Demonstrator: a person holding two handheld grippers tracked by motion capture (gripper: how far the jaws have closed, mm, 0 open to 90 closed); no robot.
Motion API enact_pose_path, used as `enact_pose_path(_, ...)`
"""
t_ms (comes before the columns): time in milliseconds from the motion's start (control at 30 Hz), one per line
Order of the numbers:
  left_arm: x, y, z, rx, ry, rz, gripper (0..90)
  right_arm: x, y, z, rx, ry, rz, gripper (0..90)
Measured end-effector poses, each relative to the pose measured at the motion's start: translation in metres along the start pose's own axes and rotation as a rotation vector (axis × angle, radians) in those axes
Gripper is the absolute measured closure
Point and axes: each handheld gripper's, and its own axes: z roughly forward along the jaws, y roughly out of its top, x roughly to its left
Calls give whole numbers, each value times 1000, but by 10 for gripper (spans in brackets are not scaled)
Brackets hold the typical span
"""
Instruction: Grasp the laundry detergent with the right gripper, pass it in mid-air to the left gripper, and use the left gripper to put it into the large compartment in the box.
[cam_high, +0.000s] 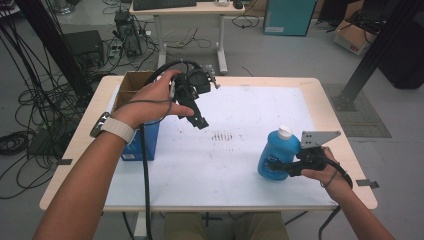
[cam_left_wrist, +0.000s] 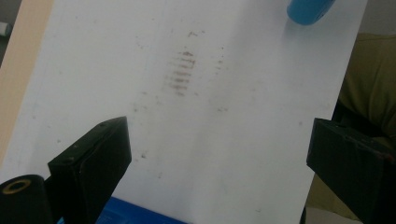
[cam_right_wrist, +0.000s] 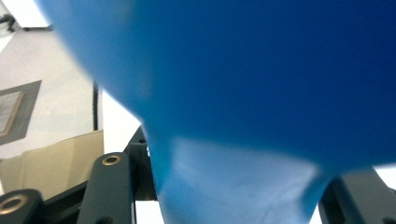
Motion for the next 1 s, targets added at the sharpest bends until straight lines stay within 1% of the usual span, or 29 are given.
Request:
enact_pose_path(33, -2, 1, -1, 3, 0, 2, 65, 0, 3, -1, 4, 12, -2, 425)
enact_pose_path(67, -3, 2, -2, 3, -4, 3, 64, 0, 10, -3, 8, 37, -13, 425)
enact_pose_path(100, -5, 3, -3, 5, -6, 7, 64, 0, 10, -3, 8, 37, -13, 425)
enact_pose_path(167, -8, 5, -5, 9, -13, 21, 64, 0, 18, -5, 18, 61, -29, 425)
enact_pose_path(233, -11, 6, -7, 1, -10, 31, 65, 0, 26, -7, 25, 84, -45, 425)
enact_pose_path(300, -14, 8, -9, -3, -21, 36, 65, -1, 32, -7, 28, 105, -59, 424)
enact_pose_path(333, -15, 9, -10, -6, -21, 40, 65, -1, 39, -8, 38, 123, -79, 424)
enact_pose_path(367, -16, 10, -11, -2, -28, 42, 65, -1, 39, -8, 38, 123, -79, 424)
enact_pose_path(400, -17, 11, -11, -2, -31, 40, 65, -1, 42, -7, 46, 135, -83, 424)
enact_pose_path(467, -18, 13, -14, -4, -30, 50, 65, -2, 48, -7, 54, 150, -96, 424)
enact_pose_path(500, -18, 13, -15, -13, -35, 44, 65, -2, 51, -6, 59, 159, -103, 424)
enact_pose_path(533, -19, 14, -16, -8, -34, 53, 65, -2, 54, -6, 63, 166, -110, 424)
enact_pose_path(567, -19, 15, -17, -10, -38, 54, 64, -3, 56, -6, 68, 173, -116, 425)
enact_pose_path(667, -21, 17, -19, -15, -34, 62, 50, -4, 65, -4, 69, 197, -131, 424)
enact_pose_path(700, -21, 17, -20, -10, -42, 66, 41, -5, 66, -3, 68, 203, -136, 424)
enact_pose_path(733, -22, 18, -20, -18, -35, 63, 40, -5, 69, -3, 71, 212, -139, 424)
enact_pose_path(767, -22, 18, -21, -6, -42, 66, 40, -6, 71, -2, 74, 217, -144, 424)
enact_pose_path(867, -23, 19, -21, -8, -32, 72, 40, -8, 78, 1, 89, 237, -165, 424)
enact_pose_path(900, -23, 20, -22, -6, -39, 75, 40, -8, 80, 2, 90, 240, -168, 425)
enact_pose_path(933, -24, 20, -22, -16, -35, 73, 40, -8, 82, 3, 92, 246, -174, 424)
enact_pose_path(967, -24, 20, -23, -16, -36, 76, 40, -9, 84, 4, 92, 253, -175, 424)
enact_pose_path(1000, -25, 21, -23, -17, -44, 78, 40, -9, 86, 5, 93, 257, -177, 425)
